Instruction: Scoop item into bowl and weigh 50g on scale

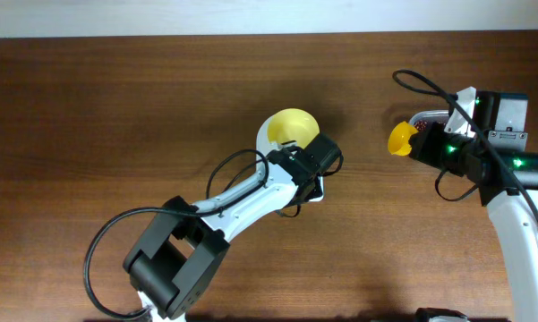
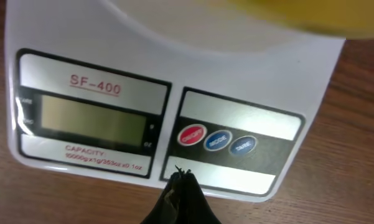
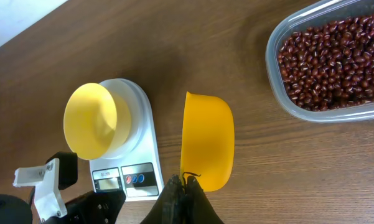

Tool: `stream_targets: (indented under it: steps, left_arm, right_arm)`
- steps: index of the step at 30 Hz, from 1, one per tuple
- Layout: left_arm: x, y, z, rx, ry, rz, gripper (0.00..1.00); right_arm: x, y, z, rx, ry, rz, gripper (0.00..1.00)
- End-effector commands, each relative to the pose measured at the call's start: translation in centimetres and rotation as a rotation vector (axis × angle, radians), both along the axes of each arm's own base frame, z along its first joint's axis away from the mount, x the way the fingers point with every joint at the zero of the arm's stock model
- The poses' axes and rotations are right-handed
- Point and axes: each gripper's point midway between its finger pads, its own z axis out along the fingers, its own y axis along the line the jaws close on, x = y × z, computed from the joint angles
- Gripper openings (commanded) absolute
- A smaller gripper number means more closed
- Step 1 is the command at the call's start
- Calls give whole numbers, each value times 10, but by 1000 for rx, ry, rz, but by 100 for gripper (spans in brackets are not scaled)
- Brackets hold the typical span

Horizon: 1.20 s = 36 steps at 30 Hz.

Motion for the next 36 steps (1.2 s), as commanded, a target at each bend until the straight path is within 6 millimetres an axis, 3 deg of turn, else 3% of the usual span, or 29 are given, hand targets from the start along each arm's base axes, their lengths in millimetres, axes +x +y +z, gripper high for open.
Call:
stream_targets:
  steps: [1,8,36]
  left_arm:
    - [4,5,-11,43,-16,4,0]
    - [16,3,-11,44,-67,14,0]
    - [13,7,-42,79,-12,16,0]
  right_arm:
    - [3,-1,9,-4,-26,6,4]
    - [3,-1,9,-5,-26,6,4]
    - [3,-1,9,-4,-26,5,4]
